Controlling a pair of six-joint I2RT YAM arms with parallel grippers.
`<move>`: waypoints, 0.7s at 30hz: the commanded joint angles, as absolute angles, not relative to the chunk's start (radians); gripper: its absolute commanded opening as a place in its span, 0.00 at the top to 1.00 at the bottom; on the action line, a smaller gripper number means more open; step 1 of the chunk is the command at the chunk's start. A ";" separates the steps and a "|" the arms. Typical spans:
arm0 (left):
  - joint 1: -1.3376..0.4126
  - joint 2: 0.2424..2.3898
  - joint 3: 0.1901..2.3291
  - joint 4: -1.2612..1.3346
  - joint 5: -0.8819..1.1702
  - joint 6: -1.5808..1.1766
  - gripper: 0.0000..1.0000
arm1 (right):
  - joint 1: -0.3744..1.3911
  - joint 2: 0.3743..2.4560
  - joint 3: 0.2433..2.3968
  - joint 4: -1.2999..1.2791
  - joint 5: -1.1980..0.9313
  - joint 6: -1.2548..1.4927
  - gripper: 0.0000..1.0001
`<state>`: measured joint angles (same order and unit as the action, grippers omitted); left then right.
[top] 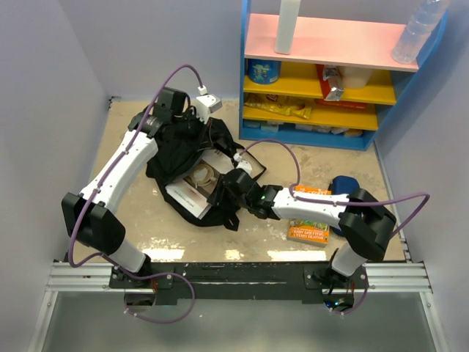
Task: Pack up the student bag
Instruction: Place the book in the student bag.
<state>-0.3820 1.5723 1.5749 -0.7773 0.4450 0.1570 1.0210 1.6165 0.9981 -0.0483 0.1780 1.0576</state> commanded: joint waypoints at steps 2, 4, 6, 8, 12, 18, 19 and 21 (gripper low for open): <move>-0.387 1.546 1.632 -0.712 0.476 0.137 1.00 | 1.038 1.678 1.073 0.032 0.124 1.049 0.73; -0.387 1.545 1.631 -0.715 0.471 0.138 1.00 | 1.040 1.718 1.104 0.047 0.112 1.046 0.78; -0.387 1.545 1.632 -0.713 0.474 0.137 1.00 | 1.039 1.750 1.144 0.067 0.112 1.045 0.79; -0.387 1.545 1.632 -0.715 0.477 0.132 1.00 | 1.039 1.769 1.192 0.081 0.121 1.045 0.79; -0.388 1.545 1.628 -0.716 0.483 0.129 1.00 | 1.026 1.786 1.270 0.095 0.179 1.043 0.73; -0.391 1.540 1.629 -0.715 0.499 0.117 1.00 | 0.994 1.804 1.354 0.150 0.202 1.028 0.54; -0.390 1.540 1.635 -0.719 0.502 0.114 1.00 | 0.991 1.802 1.359 0.159 0.202 1.022 0.54; -0.390 1.542 1.643 -0.724 0.505 0.114 1.00 | 0.979 1.798 1.358 0.198 0.190 0.993 0.53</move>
<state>-0.3817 1.5723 1.5749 -0.7795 0.4335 0.1543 1.0065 1.8019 1.3064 0.0772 0.1463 1.0492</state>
